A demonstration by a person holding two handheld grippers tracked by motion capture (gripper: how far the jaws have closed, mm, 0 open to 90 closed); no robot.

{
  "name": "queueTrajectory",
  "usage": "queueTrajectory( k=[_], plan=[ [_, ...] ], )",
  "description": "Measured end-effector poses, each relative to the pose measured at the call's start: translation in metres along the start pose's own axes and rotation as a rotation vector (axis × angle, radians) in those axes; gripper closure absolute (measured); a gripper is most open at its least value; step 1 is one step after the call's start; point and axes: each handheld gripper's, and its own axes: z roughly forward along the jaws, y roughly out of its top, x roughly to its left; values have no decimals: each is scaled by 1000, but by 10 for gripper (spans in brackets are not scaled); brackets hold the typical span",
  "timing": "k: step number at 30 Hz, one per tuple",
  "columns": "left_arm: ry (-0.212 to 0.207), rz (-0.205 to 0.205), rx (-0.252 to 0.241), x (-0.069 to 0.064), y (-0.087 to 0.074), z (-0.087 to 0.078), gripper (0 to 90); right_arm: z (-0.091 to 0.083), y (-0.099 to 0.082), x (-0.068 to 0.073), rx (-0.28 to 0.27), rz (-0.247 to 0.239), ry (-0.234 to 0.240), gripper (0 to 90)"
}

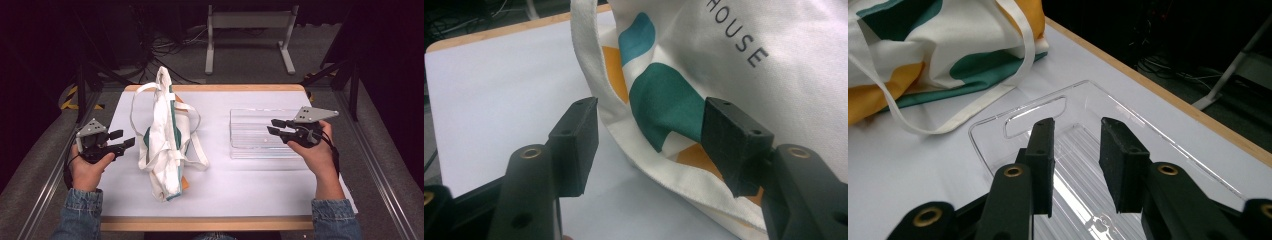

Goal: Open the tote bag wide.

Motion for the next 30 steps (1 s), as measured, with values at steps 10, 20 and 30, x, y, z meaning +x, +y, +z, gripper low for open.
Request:
queueTrajectory(
  k=[10, 20, 30],
  plan=[
    [-61, 30, -12, -19, 18, -20, 372, 1, 5, 6, -1, 22, 20, 620],
    [-156, 103, -29, -49, 33, -33, 295, 6, 9, 14, 4, 12, 48, 588],
    [-262, 157, -1, -70, 39, -31, 250, 10, 8, 15, 9, 16, 56, 561]
  ],
)
